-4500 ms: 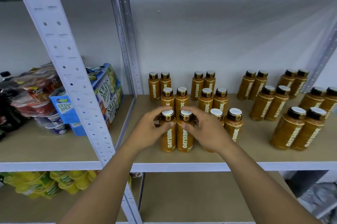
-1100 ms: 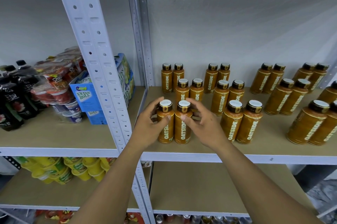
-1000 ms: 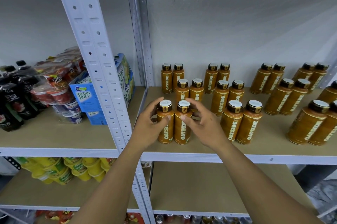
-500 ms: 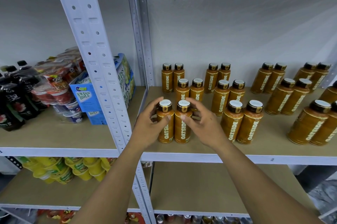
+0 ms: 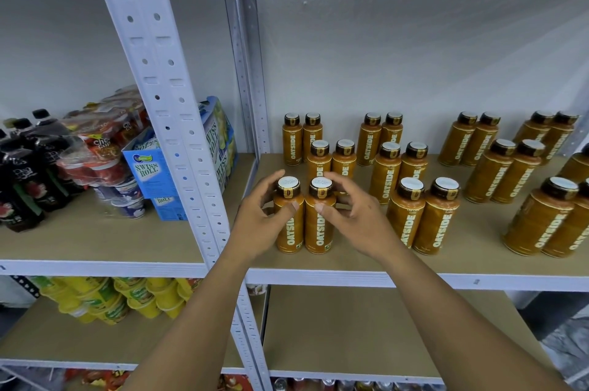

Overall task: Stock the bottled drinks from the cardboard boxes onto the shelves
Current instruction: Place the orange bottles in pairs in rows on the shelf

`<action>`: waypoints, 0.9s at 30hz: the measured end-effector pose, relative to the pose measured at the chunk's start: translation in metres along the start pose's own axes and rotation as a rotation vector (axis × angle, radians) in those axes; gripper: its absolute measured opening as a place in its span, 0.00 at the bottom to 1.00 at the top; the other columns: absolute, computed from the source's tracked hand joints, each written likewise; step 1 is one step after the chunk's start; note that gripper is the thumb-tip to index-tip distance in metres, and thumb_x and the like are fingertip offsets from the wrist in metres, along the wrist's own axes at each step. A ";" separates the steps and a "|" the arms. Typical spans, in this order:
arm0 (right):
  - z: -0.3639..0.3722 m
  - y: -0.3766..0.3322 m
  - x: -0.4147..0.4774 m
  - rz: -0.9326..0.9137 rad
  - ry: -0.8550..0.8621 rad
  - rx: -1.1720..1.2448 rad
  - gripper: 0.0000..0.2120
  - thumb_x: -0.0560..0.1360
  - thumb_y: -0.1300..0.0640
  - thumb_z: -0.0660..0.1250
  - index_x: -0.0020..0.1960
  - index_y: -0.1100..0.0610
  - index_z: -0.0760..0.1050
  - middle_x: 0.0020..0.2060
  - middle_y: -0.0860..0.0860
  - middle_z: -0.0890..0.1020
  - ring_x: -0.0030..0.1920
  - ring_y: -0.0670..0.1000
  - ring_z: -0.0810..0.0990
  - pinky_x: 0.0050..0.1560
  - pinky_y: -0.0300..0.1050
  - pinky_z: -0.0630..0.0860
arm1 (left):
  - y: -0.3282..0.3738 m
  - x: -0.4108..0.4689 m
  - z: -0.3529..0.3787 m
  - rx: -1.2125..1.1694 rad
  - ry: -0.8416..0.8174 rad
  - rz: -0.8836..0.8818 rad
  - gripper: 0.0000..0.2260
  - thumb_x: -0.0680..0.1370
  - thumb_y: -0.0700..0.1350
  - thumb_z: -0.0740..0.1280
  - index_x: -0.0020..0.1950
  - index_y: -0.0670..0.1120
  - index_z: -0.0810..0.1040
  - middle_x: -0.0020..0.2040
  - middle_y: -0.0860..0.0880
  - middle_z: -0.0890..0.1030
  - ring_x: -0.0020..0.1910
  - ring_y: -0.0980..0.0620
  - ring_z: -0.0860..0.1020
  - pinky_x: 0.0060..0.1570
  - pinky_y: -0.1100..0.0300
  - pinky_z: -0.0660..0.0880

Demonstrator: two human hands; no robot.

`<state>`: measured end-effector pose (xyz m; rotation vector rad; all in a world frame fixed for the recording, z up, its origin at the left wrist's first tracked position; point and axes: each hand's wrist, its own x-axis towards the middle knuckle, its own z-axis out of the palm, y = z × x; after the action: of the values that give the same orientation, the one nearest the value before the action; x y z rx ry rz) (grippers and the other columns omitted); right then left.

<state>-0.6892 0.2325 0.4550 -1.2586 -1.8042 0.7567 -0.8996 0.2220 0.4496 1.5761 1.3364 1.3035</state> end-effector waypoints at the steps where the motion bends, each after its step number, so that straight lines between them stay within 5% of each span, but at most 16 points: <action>1: -0.001 -0.001 0.001 0.003 -0.001 0.002 0.29 0.78 0.44 0.70 0.76 0.36 0.63 0.72 0.40 0.72 0.70 0.48 0.74 0.67 0.51 0.77 | 0.003 0.000 0.000 -0.006 0.007 0.004 0.26 0.79 0.46 0.73 0.74 0.61 0.71 0.68 0.63 0.76 0.69 0.59 0.73 0.69 0.55 0.71; 9: -0.028 -0.027 0.018 -0.073 0.070 -0.044 0.23 0.82 0.43 0.63 0.76 0.42 0.67 0.69 0.43 0.75 0.61 0.37 0.74 0.51 0.27 0.69 | 0.042 0.024 -0.003 -0.074 0.102 0.059 0.17 0.82 0.49 0.68 0.71 0.57 0.73 0.62 0.58 0.80 0.59 0.69 0.76 0.62 0.64 0.72; 19: -0.098 -0.047 0.093 -0.075 0.066 -0.311 0.22 0.79 0.44 0.68 0.72 0.44 0.71 0.65 0.46 0.78 0.61 0.48 0.79 0.54 0.41 0.75 | 0.100 0.092 0.010 0.169 -0.054 0.192 0.20 0.81 0.51 0.71 0.73 0.55 0.75 0.67 0.55 0.78 0.62 0.58 0.77 0.58 0.59 0.75; 23: -0.115 -0.039 0.122 -0.031 -0.056 -0.416 0.24 0.77 0.45 0.72 0.71 0.45 0.72 0.66 0.49 0.79 0.59 0.50 0.79 0.60 0.49 0.77 | 0.098 0.124 0.020 0.285 -0.204 0.144 0.24 0.79 0.49 0.73 0.74 0.54 0.73 0.71 0.50 0.76 0.66 0.50 0.76 0.63 0.54 0.74; 27: -0.119 -0.024 0.144 0.029 -0.197 -0.466 0.26 0.74 0.44 0.75 0.70 0.45 0.73 0.66 0.49 0.78 0.61 0.52 0.79 0.62 0.51 0.77 | 0.077 0.147 0.028 0.402 -0.307 0.059 0.26 0.78 0.46 0.74 0.75 0.54 0.72 0.73 0.50 0.74 0.68 0.47 0.76 0.57 0.58 0.73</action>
<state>-0.6256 0.3647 0.5738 -1.5506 -2.2127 0.5016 -0.8554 0.3491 0.5513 2.0058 1.4189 0.8092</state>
